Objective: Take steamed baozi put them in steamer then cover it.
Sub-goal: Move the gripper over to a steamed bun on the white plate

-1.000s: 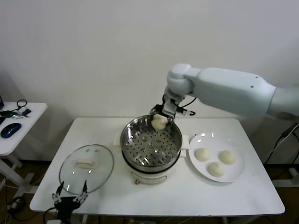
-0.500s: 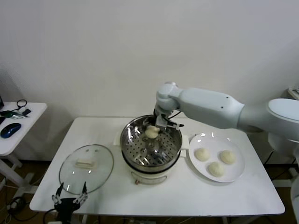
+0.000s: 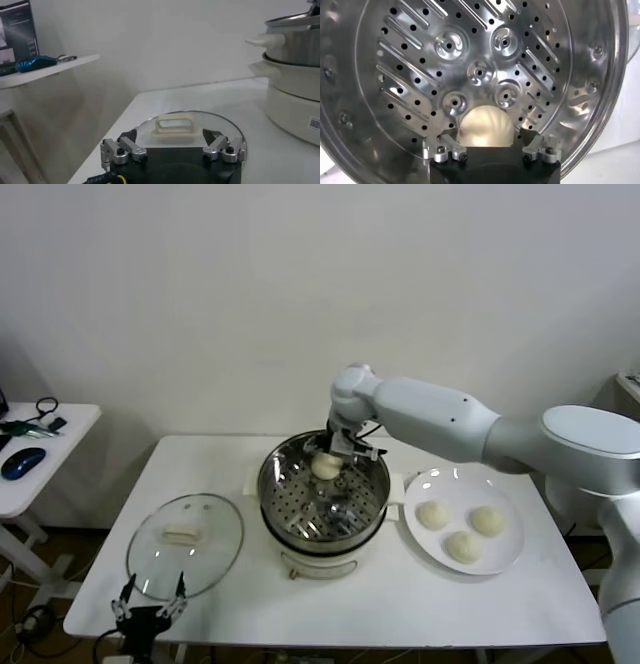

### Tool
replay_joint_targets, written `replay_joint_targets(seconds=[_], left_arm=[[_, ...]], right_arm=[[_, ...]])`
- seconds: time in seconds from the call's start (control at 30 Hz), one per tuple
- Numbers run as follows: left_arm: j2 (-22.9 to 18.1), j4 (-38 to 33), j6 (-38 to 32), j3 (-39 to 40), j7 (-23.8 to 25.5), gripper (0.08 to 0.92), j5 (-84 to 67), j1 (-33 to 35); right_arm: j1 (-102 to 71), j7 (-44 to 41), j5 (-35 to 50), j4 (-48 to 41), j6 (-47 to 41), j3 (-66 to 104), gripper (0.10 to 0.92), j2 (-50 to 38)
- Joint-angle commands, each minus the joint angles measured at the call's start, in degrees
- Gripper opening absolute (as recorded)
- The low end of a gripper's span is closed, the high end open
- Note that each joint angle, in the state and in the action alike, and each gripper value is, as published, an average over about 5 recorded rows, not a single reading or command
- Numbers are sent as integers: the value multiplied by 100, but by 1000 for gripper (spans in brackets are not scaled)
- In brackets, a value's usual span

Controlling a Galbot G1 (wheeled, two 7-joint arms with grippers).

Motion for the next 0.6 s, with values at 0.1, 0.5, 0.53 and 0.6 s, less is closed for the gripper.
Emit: replay_joint_targets(seconds=[0.1,0.5,0.53,0.6], left_arm=[[3,4,2,10,3,823,9,-9],[-28,18,37,74,0,823,8,-113],[-23,31,39,77,-1,823,5,-125],[-15,44,46,84,-1,823,0,-158]], right_arm=[[773,-642,1468,299,-245,-282,823,-298],[2258,-1180,4984,771,-2472,-1714,823,-2439],[2241,-1115,5026,785,-2628,-1805,823,-2601],[2117,-964,4974,846,-2922,-1973,823,-2960]])
